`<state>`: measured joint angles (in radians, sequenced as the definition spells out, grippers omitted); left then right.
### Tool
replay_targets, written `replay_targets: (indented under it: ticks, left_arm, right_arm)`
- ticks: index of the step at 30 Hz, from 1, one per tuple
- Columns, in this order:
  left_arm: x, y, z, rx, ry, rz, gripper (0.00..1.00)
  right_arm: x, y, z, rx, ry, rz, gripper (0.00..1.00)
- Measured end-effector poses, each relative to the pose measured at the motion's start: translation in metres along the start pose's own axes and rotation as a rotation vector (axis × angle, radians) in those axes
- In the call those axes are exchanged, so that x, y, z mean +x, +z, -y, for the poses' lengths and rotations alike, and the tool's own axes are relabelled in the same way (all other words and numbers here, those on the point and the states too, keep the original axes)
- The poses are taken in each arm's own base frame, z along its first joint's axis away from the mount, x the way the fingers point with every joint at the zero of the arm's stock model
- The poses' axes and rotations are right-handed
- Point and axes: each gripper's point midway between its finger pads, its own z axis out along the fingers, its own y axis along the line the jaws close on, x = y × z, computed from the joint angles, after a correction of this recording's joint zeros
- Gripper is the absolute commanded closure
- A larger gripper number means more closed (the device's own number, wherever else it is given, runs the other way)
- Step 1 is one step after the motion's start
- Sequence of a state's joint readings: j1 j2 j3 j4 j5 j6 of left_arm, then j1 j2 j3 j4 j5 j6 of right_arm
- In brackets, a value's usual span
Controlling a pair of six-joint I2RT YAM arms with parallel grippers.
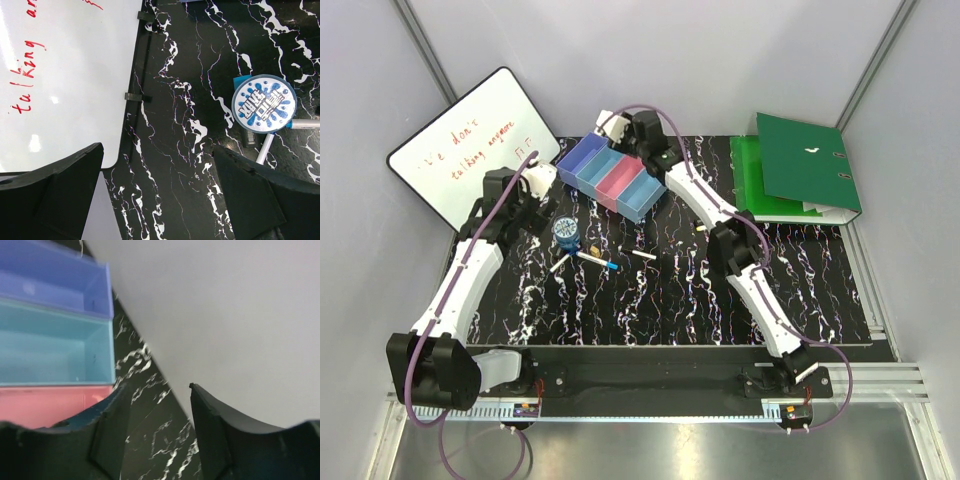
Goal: Sort the stationery into containers
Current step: Move the storage box to the center of the board.
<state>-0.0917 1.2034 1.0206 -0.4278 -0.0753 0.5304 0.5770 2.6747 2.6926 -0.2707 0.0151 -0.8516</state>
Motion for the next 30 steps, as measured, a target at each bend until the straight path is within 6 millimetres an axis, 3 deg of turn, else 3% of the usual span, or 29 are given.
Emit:
replay_targets:
  ticks: [5,9,15,24,30]
  left_arm:
    - [0.001,0.000,0.000,0.000,0.000,-0.002,0.01]
    - [0.006,0.000,0.004,0.007,0.001,-0.013,0.01]
    - [0.011,0.000,0.007,0.017,0.003,-0.028,0.01]
    - [0.013,0.000,0.008,0.022,0.002,-0.036,0.01]
    - [0.014,0.000,0.009,0.023,-0.004,-0.040,0.01]
  right_arm:
    - [0.080,0.025,-0.036,-0.036,0.001,-0.127,0.35]
    - [0.110,0.024,-0.018,0.010,0.029,-0.172,0.34]
    - [0.125,0.021,-0.003,0.038,0.070,-0.183,0.29]
    - [0.129,0.009,0.002,0.056,0.127,-0.232,0.30]
    - [0.144,-0.006,0.019,0.095,0.176,-0.287,0.33]
